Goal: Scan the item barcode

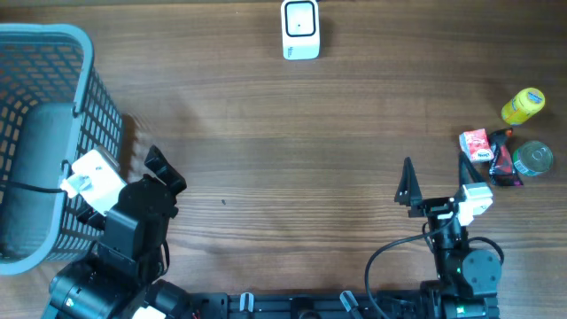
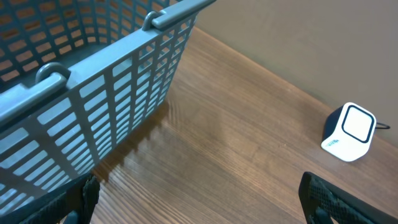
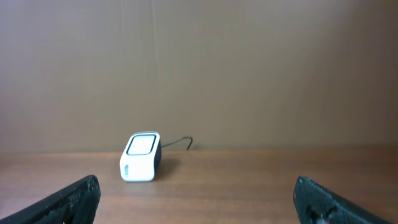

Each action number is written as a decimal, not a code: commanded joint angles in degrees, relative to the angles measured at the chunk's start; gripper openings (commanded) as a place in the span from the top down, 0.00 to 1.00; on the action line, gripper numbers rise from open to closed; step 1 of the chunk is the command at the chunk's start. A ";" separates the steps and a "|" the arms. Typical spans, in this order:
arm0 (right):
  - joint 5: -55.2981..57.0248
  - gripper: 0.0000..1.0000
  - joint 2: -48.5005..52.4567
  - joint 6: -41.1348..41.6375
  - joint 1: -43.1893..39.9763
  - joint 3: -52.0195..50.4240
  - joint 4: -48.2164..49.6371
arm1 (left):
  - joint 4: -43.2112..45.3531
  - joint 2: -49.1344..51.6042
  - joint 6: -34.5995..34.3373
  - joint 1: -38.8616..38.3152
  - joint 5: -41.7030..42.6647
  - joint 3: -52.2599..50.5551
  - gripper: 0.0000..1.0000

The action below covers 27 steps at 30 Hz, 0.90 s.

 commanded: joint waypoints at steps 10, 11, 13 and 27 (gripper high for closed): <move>-0.35 0.00 -0.68 0.68 -0.72 -0.04 -9.90 | 0.15 -0.13 -0.74 -0.20 -1.36 -0.20 0.00; -0.35 0.00 -0.68 0.66 -0.72 -0.04 -9.90 | 0.15 -0.13 -0.74 -0.20 -1.36 -0.20 0.00; -0.35 0.00 -0.68 0.66 -0.72 -0.04 -9.90 | 0.15 -0.13 -0.74 -0.20 -1.36 -0.20 0.00; -0.35 0.00 -0.68 0.66 -0.72 -0.04 -9.90 | 4.09 -8.31 -0.81 15.65 6.67 -2.08 0.00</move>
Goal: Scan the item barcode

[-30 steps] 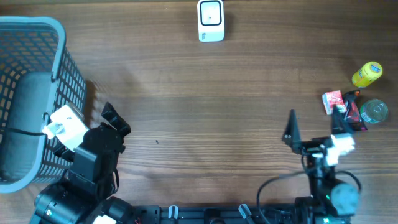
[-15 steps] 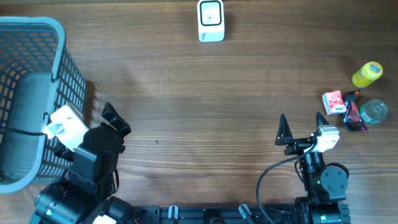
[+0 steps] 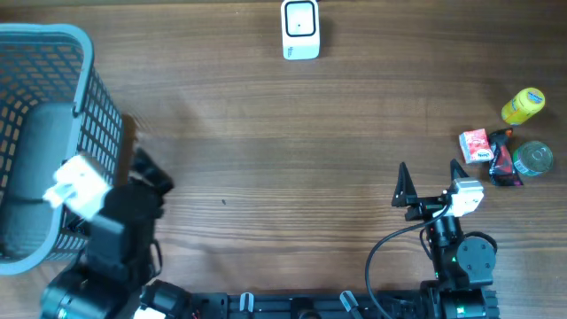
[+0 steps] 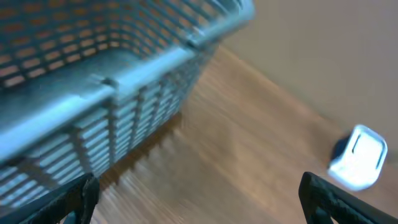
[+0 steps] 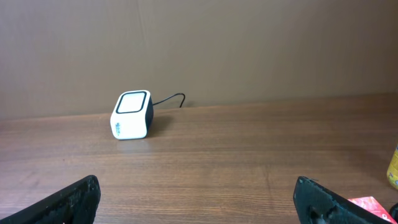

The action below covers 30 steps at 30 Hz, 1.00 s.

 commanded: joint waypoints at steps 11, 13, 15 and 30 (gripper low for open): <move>-0.74 0.00 -0.52 -0.20 -0.22 -0.04 0.28 | 42.71 -35.67 -0.76 18.84 13.79 -36.09 0.00; -0.74 0.00 -0.52 -0.20 -0.22 -0.04 0.28 | 51.15 -36.09 -0.76 18.99 13.79 -42.21 0.00; -0.74 0.00 -0.52 -0.22 -0.22 -0.04 0.28 | 54.69 -36.15 -0.74 19.06 13.46 -45.81 0.00; -0.74 0.00 -0.52 -0.20 -0.22 -0.04 0.28 | 56.68 -36.15 23.82 19.15 19.56 -56.70 0.00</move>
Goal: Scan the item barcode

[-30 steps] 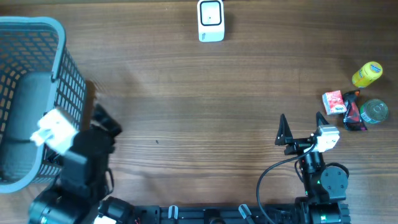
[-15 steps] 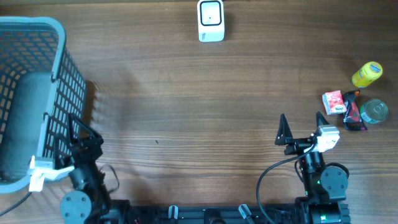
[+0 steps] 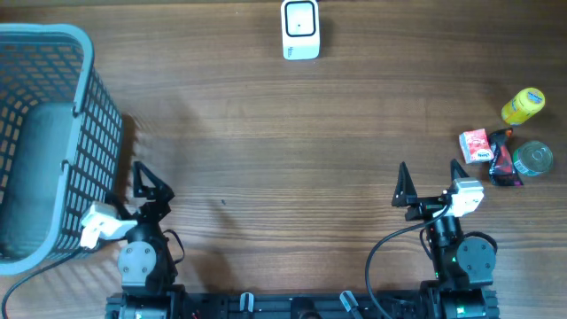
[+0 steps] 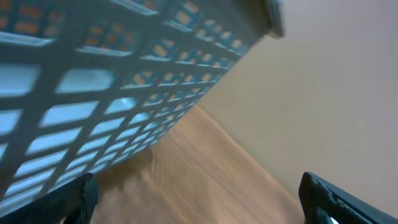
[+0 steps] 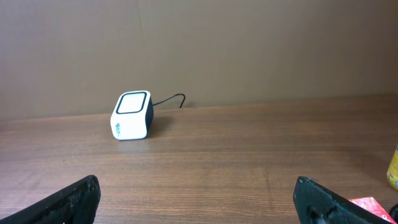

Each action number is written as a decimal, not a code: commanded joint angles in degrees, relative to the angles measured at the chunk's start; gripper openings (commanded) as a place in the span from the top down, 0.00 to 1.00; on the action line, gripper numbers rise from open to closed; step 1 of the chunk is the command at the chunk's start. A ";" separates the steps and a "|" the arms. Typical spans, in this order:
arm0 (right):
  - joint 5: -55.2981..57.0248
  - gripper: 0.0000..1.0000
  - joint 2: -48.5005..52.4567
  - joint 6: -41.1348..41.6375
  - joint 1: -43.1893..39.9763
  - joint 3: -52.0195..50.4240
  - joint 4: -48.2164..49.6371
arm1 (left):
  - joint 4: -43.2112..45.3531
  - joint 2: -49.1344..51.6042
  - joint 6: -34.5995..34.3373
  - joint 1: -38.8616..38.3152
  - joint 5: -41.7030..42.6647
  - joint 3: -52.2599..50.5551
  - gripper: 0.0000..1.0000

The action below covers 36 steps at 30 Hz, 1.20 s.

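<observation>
The white barcode scanner stands at the table's far edge, also visible as the scanner with its cable in the right wrist view. The items lie far right: a red packet, a dark packet, a green can and a yellow bottle. My right gripper is open and empty, left of these items. My left gripper is open and empty near the front edge, beside the basket. The left wrist view is blurred.
A large blue-grey mesh basket fills the left side, its wall close to the left gripper. The wooden table stretches between the two arms and the scanner. A brown wall stands behind the table.
The left arm has drawn back to the front edge and sits low beside the basket; the scanner has left its wrist view. The right arm has not moved.
First the left arm reached forward beside the basket, gripper open, and the right gripper pointed level at the wall. Then the left arm was nearer the basket's side and the right wrist looked down onto the table. Now the left arm is folded back; both grippers are empty.
</observation>
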 commanded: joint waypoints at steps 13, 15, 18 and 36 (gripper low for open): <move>-0.72 0.00 -0.52 -0.22 -0.24 -0.04 0.15 | -1.27 -0.59 24.15 0.48 17.99 -0.70 0.00; -0.72 0.00 -0.52 -0.24 -0.24 -0.04 0.15 | -1.07 -0.59 23.30 0.48 18.60 -0.70 0.00; -0.72 0.00 -0.52 -0.22 -0.22 -0.04 0.15 | -1.01 -0.59 23.69 0.48 18.45 -0.70 0.00; -0.72 0.00 -0.52 -0.22 -0.24 -0.04 0.15 | -1.51 -0.46 31.45 0.48 24.79 -0.70 0.00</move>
